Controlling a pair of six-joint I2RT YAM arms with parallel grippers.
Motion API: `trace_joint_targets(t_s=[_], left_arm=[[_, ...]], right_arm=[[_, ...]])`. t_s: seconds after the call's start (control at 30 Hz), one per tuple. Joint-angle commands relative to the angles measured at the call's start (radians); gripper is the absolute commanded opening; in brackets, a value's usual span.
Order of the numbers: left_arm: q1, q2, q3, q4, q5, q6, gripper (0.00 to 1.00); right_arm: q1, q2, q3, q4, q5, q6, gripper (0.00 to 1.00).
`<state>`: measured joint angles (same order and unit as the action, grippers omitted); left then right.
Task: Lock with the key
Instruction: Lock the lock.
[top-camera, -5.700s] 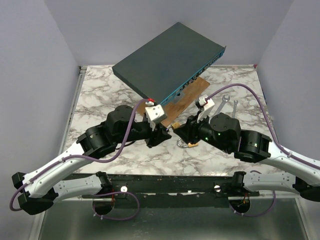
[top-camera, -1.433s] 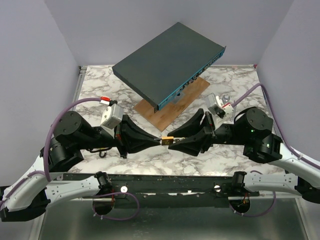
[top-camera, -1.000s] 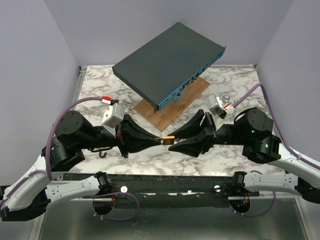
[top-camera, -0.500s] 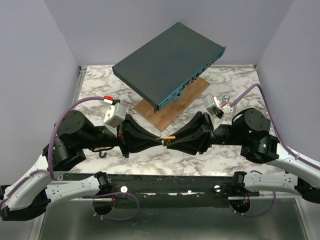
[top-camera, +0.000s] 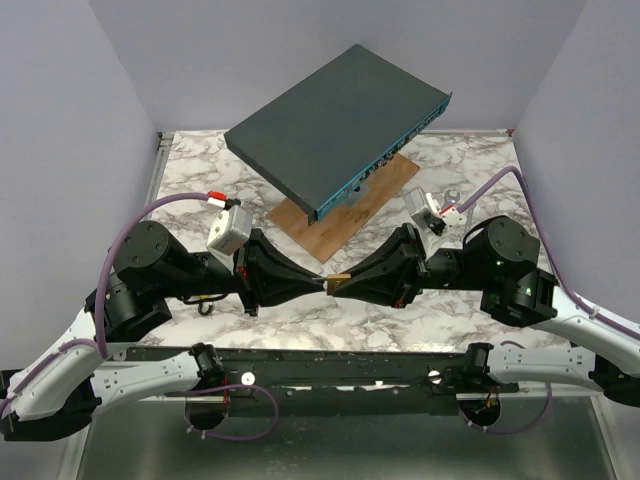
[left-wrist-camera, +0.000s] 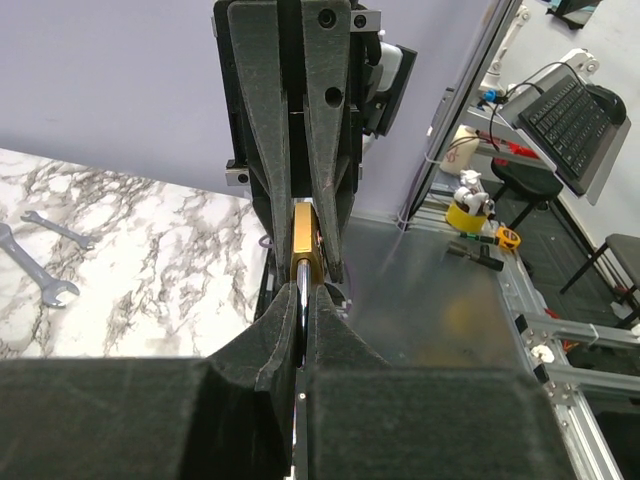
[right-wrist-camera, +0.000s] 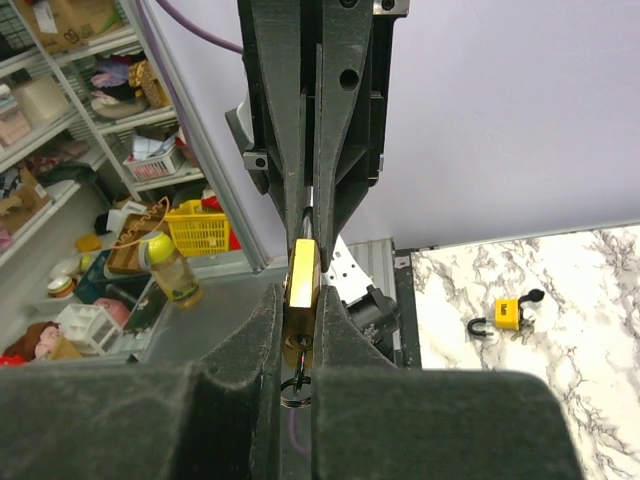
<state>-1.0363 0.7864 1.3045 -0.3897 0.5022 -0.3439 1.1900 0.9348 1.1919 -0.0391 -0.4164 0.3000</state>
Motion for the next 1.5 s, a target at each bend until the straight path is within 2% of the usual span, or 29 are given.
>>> trace_joint_targets(t_s=[0.0,0.07,0.1,0.2,0.27,0.37,0.83,1.03,1.47], left_arm=[[0.001,0.008,0.001,0.013,-0.025,-0.003,0.0],[0.001,0.011,0.003,-0.005,-0.024,0.001,0.0],[0.001,0.011,0.005,-0.016,-0.024,0.004,0.03],[0.001,-0.001,0.002,-0.045,-0.036,0.018,0.21],[0.002,-0.018,-0.003,-0.068,-0.056,0.031,0.27],[0.002,-0.03,-0.005,-0.099,-0.07,0.049,0.29],[0.003,-0.009,0.01,-0.115,-0.005,0.045,0.28],[0.004,-0.004,0.021,-0.118,-0.049,0.05,0.26],[0.007,0.019,0.035,-0.105,-0.018,0.036,0.16]], right_arm=[[0.004,0.004,0.006,0.017,0.0,0.023,0.01],[0.004,-0.004,-0.001,0.017,0.014,0.03,0.01],[0.003,-0.011,-0.004,0.018,0.029,0.034,0.01],[0.003,-0.034,-0.022,0.025,0.059,0.052,0.01],[0.003,-0.056,-0.038,0.03,0.081,0.066,0.01],[0.003,-0.083,-0.06,0.03,0.1,0.089,0.01],[0.004,-0.079,-0.06,-0.014,0.156,0.077,0.01],[0.004,-0.068,-0.051,-0.023,0.136,0.08,0.01],[0.004,-0.085,-0.056,-0.042,0.148,0.074,0.01]])
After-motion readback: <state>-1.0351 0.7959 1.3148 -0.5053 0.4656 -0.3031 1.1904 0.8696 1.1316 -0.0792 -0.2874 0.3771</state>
